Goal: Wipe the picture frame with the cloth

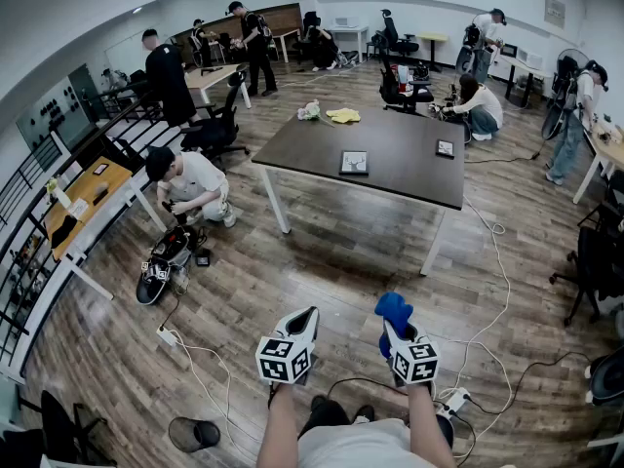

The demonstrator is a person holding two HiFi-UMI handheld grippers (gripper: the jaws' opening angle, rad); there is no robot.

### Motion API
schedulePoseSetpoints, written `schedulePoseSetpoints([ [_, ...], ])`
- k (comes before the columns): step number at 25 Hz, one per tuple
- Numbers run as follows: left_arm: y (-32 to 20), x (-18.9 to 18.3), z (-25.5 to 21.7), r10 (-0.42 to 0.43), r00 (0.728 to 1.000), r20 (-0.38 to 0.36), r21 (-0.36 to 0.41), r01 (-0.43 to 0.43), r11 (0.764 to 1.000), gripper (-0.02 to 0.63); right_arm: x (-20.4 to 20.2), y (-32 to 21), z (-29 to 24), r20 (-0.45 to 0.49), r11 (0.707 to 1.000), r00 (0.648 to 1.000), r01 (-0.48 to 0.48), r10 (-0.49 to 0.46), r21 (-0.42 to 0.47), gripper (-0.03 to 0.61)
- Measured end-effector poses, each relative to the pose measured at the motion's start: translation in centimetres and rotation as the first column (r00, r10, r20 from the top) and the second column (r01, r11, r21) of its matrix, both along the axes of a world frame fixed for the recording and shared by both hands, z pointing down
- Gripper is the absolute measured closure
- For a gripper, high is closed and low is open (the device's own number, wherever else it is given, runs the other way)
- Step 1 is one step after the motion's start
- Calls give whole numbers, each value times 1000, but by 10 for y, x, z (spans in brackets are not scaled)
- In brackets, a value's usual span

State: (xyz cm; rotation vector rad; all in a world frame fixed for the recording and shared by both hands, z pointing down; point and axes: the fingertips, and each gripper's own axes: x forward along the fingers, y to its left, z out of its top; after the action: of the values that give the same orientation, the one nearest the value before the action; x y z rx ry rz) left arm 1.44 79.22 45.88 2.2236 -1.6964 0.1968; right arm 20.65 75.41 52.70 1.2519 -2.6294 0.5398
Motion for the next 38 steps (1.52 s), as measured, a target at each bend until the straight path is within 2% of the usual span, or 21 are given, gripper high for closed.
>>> schedulePoseSetpoints([
  [4, 6, 12, 3, 15, 1000, 22, 3, -15, 1000, 560, 8, -2, -1, 7, 1000, 1000, -4, 4, 10, 499],
  [8, 9, -1, -1, -9, 1000, 23, 9, 9, 1000, 560, 3, -7, -1, 19, 1000, 1000, -6, 6, 11, 499],
  [11, 10, -8, 1, -35, 999, 19, 5, 35, 999, 560, 7, -13, 0, 52, 999, 998, -44, 44, 3, 499],
  [16, -3, -14, 3, -65, 997, -32, 5, 65, 998, 560, 14, -20, 0, 43, 1000, 999, -28, 28, -2, 497],
  [19, -21, -12, 7, -41, 999, -20, 2, 41, 999, 560, 21, -39, 5, 53, 998, 996, -64, 65, -21, 497],
  [23, -58, -17, 7, -10, 1000, 5, 3, 10, 1000, 560, 20, -73, 8, 76, 994, 991, -104, 106, -34, 497],
  [28, -121, -31, 7, 20, 1000, -10, 3, -20, 1000, 560, 7, -115, 12, 74, 991, 989, -128, 130, -34, 497],
  [32, -189, -39, 11, 70, 998, 4, 3, -70, 998, 560, -4, -176, 18, 95, 986, 982, -158, 162, -44, 497],
  [38, -289, -81, 12, 131, 989, 63, -8, -131, 991, 560, -47, -255, 18, 31, 985, 985, -166, 168, -50, 497],
])
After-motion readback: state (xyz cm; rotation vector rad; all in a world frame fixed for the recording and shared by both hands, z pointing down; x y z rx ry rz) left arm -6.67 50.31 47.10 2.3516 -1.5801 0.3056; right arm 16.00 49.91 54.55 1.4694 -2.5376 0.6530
